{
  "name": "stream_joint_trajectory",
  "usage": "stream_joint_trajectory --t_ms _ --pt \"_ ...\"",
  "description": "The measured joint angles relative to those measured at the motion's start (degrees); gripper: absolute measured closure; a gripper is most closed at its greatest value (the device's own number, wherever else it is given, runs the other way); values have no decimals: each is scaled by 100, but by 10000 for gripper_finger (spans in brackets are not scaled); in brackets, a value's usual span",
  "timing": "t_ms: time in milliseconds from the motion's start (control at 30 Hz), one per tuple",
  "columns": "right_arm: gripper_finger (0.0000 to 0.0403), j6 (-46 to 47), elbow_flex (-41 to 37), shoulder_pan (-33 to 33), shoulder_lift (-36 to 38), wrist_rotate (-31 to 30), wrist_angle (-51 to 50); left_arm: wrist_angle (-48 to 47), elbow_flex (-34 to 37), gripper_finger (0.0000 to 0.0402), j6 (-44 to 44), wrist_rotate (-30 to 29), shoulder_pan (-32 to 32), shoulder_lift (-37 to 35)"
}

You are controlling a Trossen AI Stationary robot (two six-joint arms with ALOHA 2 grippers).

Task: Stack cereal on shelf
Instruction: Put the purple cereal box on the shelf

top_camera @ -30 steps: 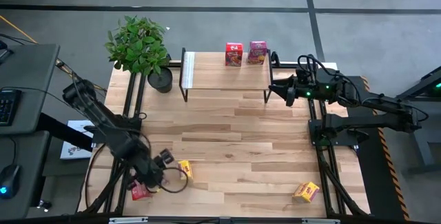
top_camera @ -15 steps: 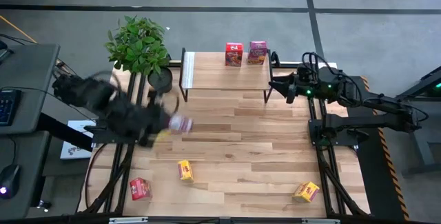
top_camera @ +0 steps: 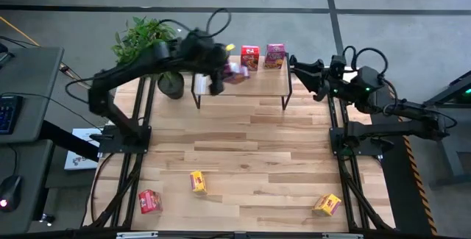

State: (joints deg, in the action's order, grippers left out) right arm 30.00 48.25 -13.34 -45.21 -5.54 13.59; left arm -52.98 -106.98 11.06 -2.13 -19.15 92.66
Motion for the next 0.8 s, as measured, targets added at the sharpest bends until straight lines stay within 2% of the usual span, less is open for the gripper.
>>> stream_joint_trajectory --t_ms 133,233,367,500,633,800 --pt "190 -163 0 0 -329 60 -92 308 2 250 -4 457 -205 490" --pt "190 -306 0 -10 -633 320 -84 303 4 250 -63 1084 -249 622" --pt "189 -180 0 -173 -1011 1038 -240 329 4 250 -305 1897 -217 629" --pt "181 -312 64 -376 -1201 2027 -670 353 2 250 -559 1963 -146 589" --pt "157 -953 380 -481 -1319 2826 -1494 347 0 250 -770 1962 -55 595" --pt "119 -2219 884 -479 -1540 2828 -2727 361 0 250 -799 1954 127 595"
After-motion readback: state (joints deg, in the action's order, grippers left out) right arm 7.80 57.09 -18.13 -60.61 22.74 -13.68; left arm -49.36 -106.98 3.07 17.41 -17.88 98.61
